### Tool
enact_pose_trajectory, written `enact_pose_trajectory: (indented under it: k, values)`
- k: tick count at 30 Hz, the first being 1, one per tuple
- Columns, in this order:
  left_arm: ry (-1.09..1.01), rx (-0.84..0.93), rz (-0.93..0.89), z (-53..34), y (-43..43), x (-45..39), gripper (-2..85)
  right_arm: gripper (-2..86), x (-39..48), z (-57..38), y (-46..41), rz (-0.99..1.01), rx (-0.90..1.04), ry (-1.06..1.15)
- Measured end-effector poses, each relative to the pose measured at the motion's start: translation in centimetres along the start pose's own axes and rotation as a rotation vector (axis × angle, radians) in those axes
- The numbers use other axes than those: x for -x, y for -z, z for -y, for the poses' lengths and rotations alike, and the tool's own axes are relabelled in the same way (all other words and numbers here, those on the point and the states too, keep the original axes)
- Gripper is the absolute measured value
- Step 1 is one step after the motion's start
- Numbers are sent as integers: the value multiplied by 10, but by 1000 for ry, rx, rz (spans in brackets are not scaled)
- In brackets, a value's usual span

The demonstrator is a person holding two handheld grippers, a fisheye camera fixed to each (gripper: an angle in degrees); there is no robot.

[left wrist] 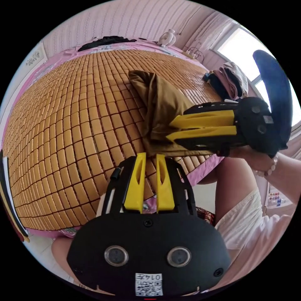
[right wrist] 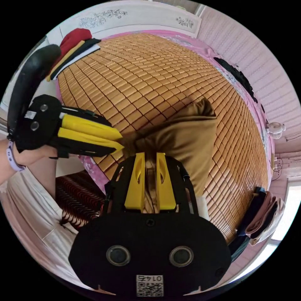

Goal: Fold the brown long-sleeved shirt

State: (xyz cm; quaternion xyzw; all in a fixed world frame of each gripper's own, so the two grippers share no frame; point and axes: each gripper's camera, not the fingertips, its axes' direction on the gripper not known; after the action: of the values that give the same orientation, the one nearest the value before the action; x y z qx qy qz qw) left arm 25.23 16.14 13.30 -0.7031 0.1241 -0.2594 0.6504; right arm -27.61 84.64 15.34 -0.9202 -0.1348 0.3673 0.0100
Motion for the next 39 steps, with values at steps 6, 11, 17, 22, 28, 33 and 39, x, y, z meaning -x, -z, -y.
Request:
enact_pose_trajectory:
  k: [6,11,17,22,28,33,39]
  values:
    - [-54,52,-11,-13,14,10,-5,14,-68,-52,47,149,-213,-246]
    - [-91,-131,-112,-57,76,14,-9,16,-135,-172,79,196,-340,-651]
    - [-9,-157,-116,-107,108,24,-9,100,-142,-227,66,169,-264,-792]
    - [19,-144,-117,-136,117,25,-9,135,-134,-194,47,157,-200,-713]
    - [22,-141,-86,-169,138,19,-9,117,-127,-160,22,36,-72,-749]
    - [51,-190,-96,-208,165,16,-9,17,-104,-166,43,67,-48,-613]
    - [41,-317,-91,-258,222,8,-10,5,-102,-206,113,281,-244,-578]
